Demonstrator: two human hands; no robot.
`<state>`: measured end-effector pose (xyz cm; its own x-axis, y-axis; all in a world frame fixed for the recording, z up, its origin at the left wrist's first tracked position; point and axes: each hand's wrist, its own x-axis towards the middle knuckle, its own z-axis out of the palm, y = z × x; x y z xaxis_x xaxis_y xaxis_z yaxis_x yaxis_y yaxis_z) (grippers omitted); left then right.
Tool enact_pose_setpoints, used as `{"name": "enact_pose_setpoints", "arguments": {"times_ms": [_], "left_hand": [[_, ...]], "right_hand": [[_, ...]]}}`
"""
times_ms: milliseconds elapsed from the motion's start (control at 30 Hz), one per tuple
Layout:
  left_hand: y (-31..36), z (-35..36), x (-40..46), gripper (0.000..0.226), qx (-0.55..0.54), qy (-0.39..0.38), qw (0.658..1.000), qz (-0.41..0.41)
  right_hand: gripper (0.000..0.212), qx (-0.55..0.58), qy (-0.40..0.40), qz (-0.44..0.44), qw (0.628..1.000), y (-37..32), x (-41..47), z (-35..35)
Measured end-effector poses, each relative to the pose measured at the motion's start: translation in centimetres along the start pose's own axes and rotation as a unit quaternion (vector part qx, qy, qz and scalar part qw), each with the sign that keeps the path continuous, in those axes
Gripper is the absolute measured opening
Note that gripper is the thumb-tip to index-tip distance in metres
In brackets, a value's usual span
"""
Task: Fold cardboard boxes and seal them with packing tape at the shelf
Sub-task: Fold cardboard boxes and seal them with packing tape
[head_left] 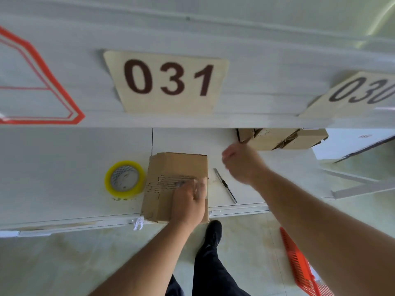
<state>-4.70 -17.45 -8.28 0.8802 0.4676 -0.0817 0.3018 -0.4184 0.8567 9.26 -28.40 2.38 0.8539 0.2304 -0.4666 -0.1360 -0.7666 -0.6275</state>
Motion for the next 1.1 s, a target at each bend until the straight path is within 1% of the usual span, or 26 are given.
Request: {"name": "enact_pose_setpoints", "arguments": {"times_ms": [33, 100, 133, 200, 233, 300, 333, 400, 433, 467, 533, 567, 600, 667, 700, 733, 800, 867, 900, 933, 1000, 1100], "left_hand": [[0.2, -0.1, 0.0, 0.055, 0.003, -0.009, 1.0, -0.005], [1.0, -0.9, -0.1, 0.056, -0.002, -0.019, 1.0, -0.022], [1.2, -1.3, -0.1, 0.054, -0.002, -0.016, 0.999, -0.041], [1.6, -2.3, 0.4, 0.051, -0.036, -0.007, 0.995, -0.09], [1.5, -2.6, 0.6, 0.051, -0.072, -0.011, 0.991, -0.115], [1.4, -3.3, 1.1, 0.056, -0.096, -0.039, 0.985, -0.138], [1.1, -3.6, 1.2, 0.062, -0.073, -0.047, 0.988, -0.125], [1.0, -4.5, 1.5, 0.074, 0.004, -0.054, 0.996, -0.073], [1.0, -4.8, 1.7, 0.075, 0.031, -0.059, 0.996, -0.061], [1.1, -4.8, 2.0, 0.073, 0.036, -0.071, 0.995, -0.063], [1.7, -4.4, 2.6, 0.066, -0.022, -0.106, 0.989, -0.097], [2.3, -4.2, 2.8, 0.067, -0.047, -0.124, 0.985, -0.111], [3.0, -3.9, 2.9, 0.071, -0.047, -0.139, 0.983, -0.11], [4.9, -3.5, 2.8, 0.076, 0.045, -0.169, 0.982, -0.067], [6.0, -3.4, 2.6, 0.072, 0.094, -0.182, 0.978, -0.043], [6.8, -3.1, 2.4, 0.068, 0.11, -0.192, 0.975, -0.032], [7.5, -2.7, 2.7, 0.07, 0.082, -0.209, 0.974, -0.032], [7.6, -2.7, 3.6, 0.085, 0.02, -0.216, 0.975, -0.053], [7.4, -3.1, 4.2, 0.088, -0.02, -0.214, 0.974, -0.074], [7.3, -3.5, 4.9, 0.082, -0.07, -0.215, 0.969, -0.102], [6.5, -4.7, 5.6, 0.065, -0.15, -0.204, 0.955, -0.155], [4.2, -6.7, 5.2, 0.058, -0.159, -0.175, 0.958, -0.16]], "right_hand": [[0.016, 0.026, -0.044, 0.035, 0.998, 1.8, -0.5, 1.1], [0.022, 0.1, -0.137, 0.11, 0.979, 4.9, -2.1, 3.7], [0.025, 0.127, -0.16, 0.124, 0.971, 6.2, -2.6, 4.9], [0.022, 0.152, -0.174, 0.128, 0.965, 7.6, -3.2, 7.0], [0.026, 0.159, -0.166, 0.123, 0.965, 8.1, -3.1, 8.0], [0.024, 0.161, -0.135, 0.107, 0.972, 8.5, -3.2, 9.4], [0.022, 0.162, -0.122, 0.099, 0.974, 8.4, -3.4, 10.0], [0.02, 0.14, -0.118, 0.08, 0.98, 8.5, -3.6, 10.7], [0.017, 0.119, -0.122, 0.069, 0.983, 8.5, -3.8, 10.9], [0.018, 0.099, -0.126, 0.057, 0.986, 8.7, -3.9, 11.2], [0.035, 0.089, -0.126, 0.052, 0.987, 8.8, -4.4, 11.8], [0.042, 0.092, -0.116, 0.057, 0.987, 8.8, -4.6, 12.1], [0.042, 0.097, -0.107, 0.061, 0.988, 8.6, -4.7, 12.3], [0.024, 0.091, -0.088, 0.067, 0.99, 8.1, -5.0, 12.4], [0.017, 0.085, -0.087, 0.073, 0.99, 7.9, -5.0, 12.3], [0.016, 0.086, -0.088, 0.081, 0.989, 7.8, -4.9, 12.3], [0.026, 0.101, -0.095, 0.101, 0.985, 7.6, -5.0, 12.6], [0.041, 0.117, -0.087, 0.103, 0.984, 7.7, -5.2, 13.0], [0.046, 0.127, -0.083, 0.103, 0.983, 7.9, -5.4, 13.3], [0.049, 0.136, -0.081, 0.104, 0.982, 8.1, -5.6, 13.4], [0.042, 0.148, -0.079, 0.104, 0.98, 8.2, -5.9, 13.5], [0.044, 0.141, -0.074, 0.107, 0.981, 7.9, -5.6, 13.5]]}}
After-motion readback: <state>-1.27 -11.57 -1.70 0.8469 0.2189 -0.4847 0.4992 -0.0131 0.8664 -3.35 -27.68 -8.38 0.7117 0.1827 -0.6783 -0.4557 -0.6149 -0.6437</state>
